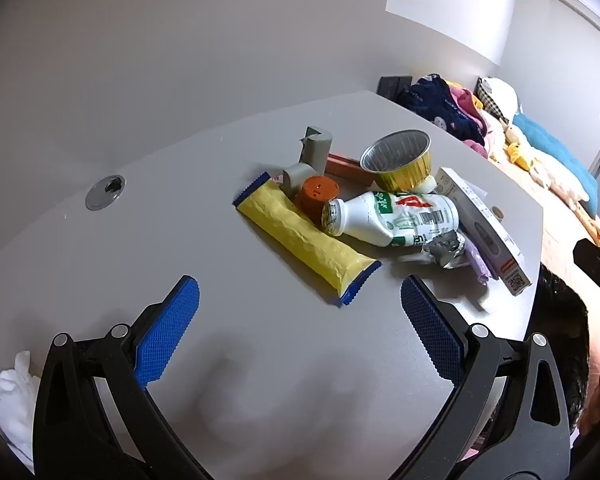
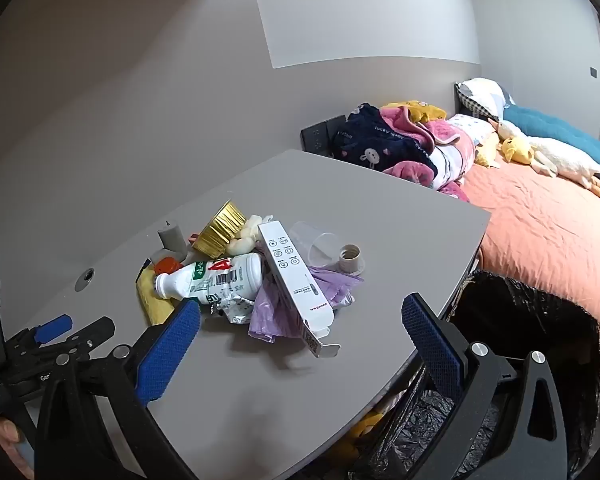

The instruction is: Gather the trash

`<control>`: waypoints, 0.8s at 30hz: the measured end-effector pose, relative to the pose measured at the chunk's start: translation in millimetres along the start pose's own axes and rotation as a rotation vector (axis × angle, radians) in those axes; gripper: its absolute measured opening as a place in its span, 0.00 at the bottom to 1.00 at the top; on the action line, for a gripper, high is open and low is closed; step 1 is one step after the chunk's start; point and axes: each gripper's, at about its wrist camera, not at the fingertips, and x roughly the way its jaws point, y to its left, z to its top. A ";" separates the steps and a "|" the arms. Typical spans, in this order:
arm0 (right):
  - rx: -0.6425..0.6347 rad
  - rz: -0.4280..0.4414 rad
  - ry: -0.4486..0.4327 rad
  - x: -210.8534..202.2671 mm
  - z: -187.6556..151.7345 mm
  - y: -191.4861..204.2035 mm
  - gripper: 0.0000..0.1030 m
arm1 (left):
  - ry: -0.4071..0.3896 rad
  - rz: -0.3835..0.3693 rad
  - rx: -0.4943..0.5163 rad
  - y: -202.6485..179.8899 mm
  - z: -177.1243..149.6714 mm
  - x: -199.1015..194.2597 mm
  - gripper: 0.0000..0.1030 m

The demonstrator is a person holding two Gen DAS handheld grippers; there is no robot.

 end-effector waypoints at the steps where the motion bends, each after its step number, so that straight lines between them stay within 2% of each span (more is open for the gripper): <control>1: -0.002 -0.003 -0.001 0.0 0.0 0.0 0.98 | 0.001 0.002 0.000 0.1 -0.1 0.2 0.95; 24: -0.009 -0.002 -0.007 3.4 -3.9 -1.4 0.98 | 0.003 -0.026 0.015 -5.8 0.0 -3.3 0.95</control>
